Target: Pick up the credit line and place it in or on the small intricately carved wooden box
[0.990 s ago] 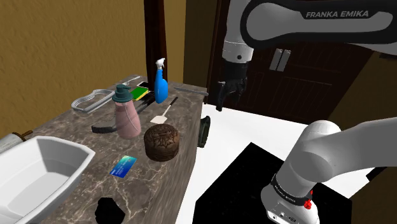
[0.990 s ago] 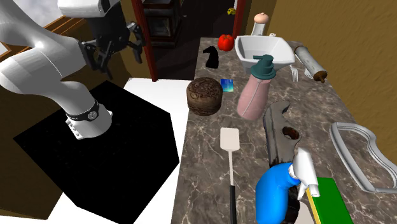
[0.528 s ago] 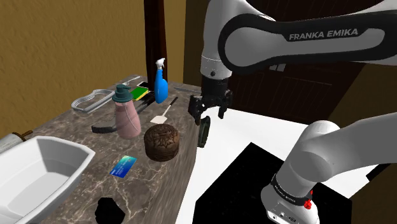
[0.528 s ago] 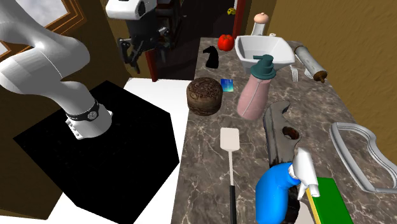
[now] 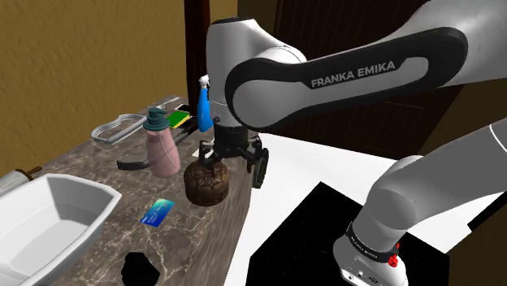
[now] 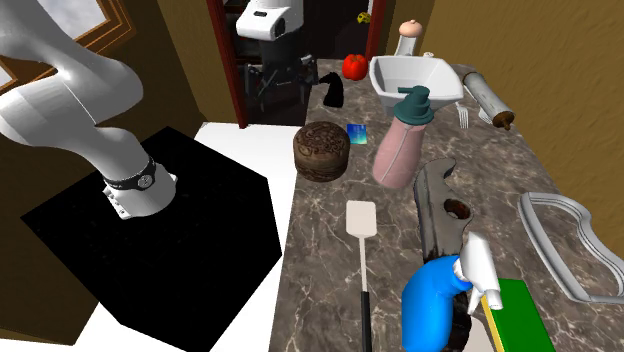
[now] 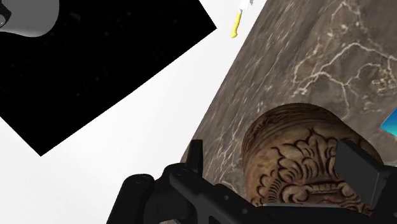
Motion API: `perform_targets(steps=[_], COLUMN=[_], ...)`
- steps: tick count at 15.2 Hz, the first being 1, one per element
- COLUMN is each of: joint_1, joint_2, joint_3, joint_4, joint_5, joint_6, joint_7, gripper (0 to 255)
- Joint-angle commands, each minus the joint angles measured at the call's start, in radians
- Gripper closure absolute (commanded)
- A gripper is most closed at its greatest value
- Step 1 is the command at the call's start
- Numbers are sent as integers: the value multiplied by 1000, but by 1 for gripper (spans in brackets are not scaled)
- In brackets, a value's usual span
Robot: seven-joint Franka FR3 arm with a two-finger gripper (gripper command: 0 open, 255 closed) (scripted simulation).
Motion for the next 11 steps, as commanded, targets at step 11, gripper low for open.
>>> perform_targets(steps=[11], joint_1=[-121], joint_2=[765], joint_3=[340], joint_4=[407], joint_5=[-675], joint_6=[56], joint_7=[950], gripper=[0])
